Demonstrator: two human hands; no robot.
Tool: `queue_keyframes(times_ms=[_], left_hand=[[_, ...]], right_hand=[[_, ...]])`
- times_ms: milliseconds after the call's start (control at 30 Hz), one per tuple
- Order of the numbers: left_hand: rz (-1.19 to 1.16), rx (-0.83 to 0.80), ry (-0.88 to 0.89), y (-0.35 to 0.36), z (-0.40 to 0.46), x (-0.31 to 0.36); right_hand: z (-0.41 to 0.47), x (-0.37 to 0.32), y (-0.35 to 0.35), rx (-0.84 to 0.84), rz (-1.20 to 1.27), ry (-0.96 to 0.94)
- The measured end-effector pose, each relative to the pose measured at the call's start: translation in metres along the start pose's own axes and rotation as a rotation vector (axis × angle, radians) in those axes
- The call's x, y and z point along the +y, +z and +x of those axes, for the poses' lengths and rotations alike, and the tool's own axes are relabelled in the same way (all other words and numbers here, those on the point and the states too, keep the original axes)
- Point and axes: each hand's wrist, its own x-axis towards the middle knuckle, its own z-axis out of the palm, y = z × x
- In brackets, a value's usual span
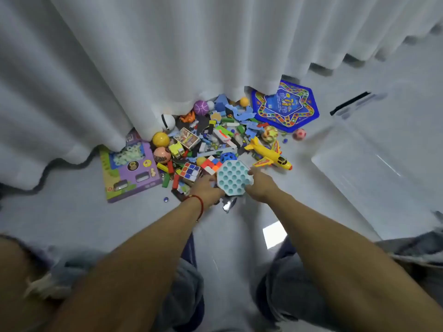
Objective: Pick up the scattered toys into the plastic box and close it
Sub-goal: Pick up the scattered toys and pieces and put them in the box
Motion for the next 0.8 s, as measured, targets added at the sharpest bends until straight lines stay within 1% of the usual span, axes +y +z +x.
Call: queue_keyframes(times_ms=[100, 167, 200, 233, 333, 400, 467, 533, 600, 667, 700, 733, 800], left_hand=[[-0.116, -0.014, -0.016, 0.005, 0.022, -0.001], [-0.292, -0.023, -0.071, 0.012, 0.034, 0.002], [-0.342, -0.008, -0.094, 0.017, 0.039, 0.004], [-0.38, 0.018, -0.123, 0.022, 0.043, 0.007], [-0.494, 0.114, -0.19, 0.033, 0.046, 0.015], [-0.481, 0.199, -0.183, 0.039, 0.044, 0.022], [-0.516, 0.217, -0.129, 0.044, 0.04, 0.035], [-0.648, 0.15, -0.036, 0.046, 0.032, 0.062], [-0.668, 0.079, 0.081, 0.046, 0.022, 0.098], [-0.7, 0.047, 0.17, 0.045, 0.01, 0.131], [-0.744, 0.026, 0.187, 0.045, 0.004, 0.144], [-0.783, 0.008, 0.196, 0.044, -0.002, 0.154], [-0.796, -0.029, 0.222, 0.045, -0.013, 0.164]], right_hand=[[0.023, 0.005, 0.013, 0.046, 0.211, 0.024], [0.034, 0.006, 0.022, 0.045, 0.307, 0.039], [0.037, 0.005, 0.026, 0.061, 0.346, 0.052], [0.041, 0.005, 0.03, 0.118, 0.383, 0.051], [0.037, 0.003, 0.034, 0.356, 0.475, 0.06], [0.024, 0.003, 0.023, 0.469, 0.563, 0.033], [0.005, 0.003, -0.001, 0.533, 0.692, 0.018], [-0.009, 0.009, -0.035, 0.623, 0.817, 0.032], [-0.023, 0.021, -0.078, 0.795, 0.942, 0.049], [-0.04, 0.04, -0.127, 1.05, 1.119, 0.078], [-0.05, 0.054, -0.152, 1.165, 1.23, 0.112], [-0.059, 0.068, -0.174, 1.253, 1.328, 0.172], [-0.076, 0.095, -0.207, 1.341, 1.482, 0.326]])
